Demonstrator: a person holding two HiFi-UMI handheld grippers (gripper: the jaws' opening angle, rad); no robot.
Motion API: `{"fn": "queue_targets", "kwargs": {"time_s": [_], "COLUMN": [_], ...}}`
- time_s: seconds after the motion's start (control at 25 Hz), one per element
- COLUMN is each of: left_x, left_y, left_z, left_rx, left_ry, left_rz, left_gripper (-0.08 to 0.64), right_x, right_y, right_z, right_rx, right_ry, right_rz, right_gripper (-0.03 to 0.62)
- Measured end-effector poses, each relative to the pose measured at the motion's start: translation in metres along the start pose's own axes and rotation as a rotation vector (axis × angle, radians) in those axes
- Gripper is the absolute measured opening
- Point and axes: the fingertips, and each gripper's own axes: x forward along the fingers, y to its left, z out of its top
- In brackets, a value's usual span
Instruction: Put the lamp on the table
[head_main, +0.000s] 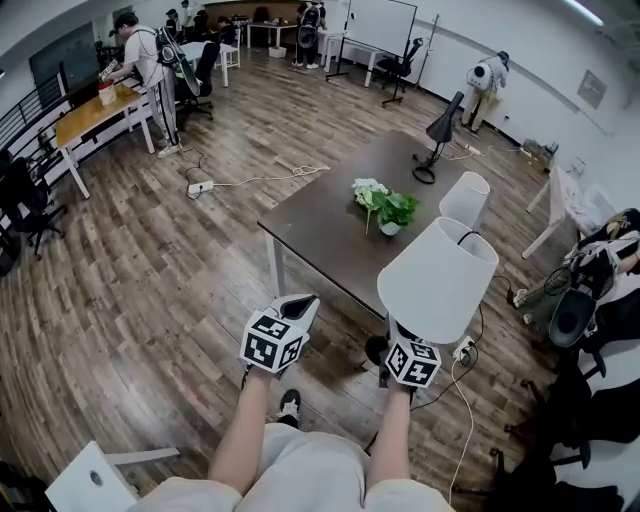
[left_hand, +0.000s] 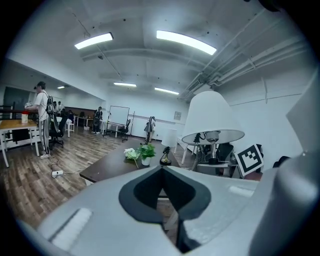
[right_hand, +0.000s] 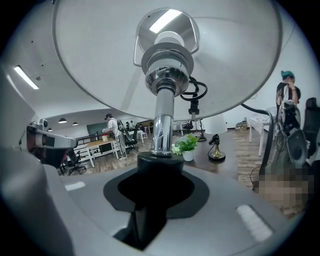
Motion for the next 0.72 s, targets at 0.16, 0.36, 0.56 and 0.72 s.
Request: {"fn": "queue_targets", "kwargs": {"time_s": [0.16,0.36,0.56,0.72], "left_x": [0.020,0.047,0.074,0.090], "left_y": [0.018,0.041,0.070,0.088], "left_z": [0.002,0.002,0.015,0.032], "left_rx": [-0.025,-0.015,0.006,0.027], "left_ry": [-0.004,0.009,0.014,0.001], "left_rz": [-0.024,-0.055,-0.089,-0.108], "left_gripper": [0.000,0.000,0.000,0.000], "right_x": [0.013,0.033,0.064,0.085], "right_y": [-0.013,-0.032,-0.038,-0.036], "right_z": [0.009,0.024,0.036,0.046], "right_rx": [0.020,0.015,0.016,0.010], "right_ry": [-0.010,-0.037,-0.050,-0.059], "right_rz": [-0.033,-0.104,-0.140,-0.163], "right_gripper": [0.123,0.123,0.123,0.124]}}
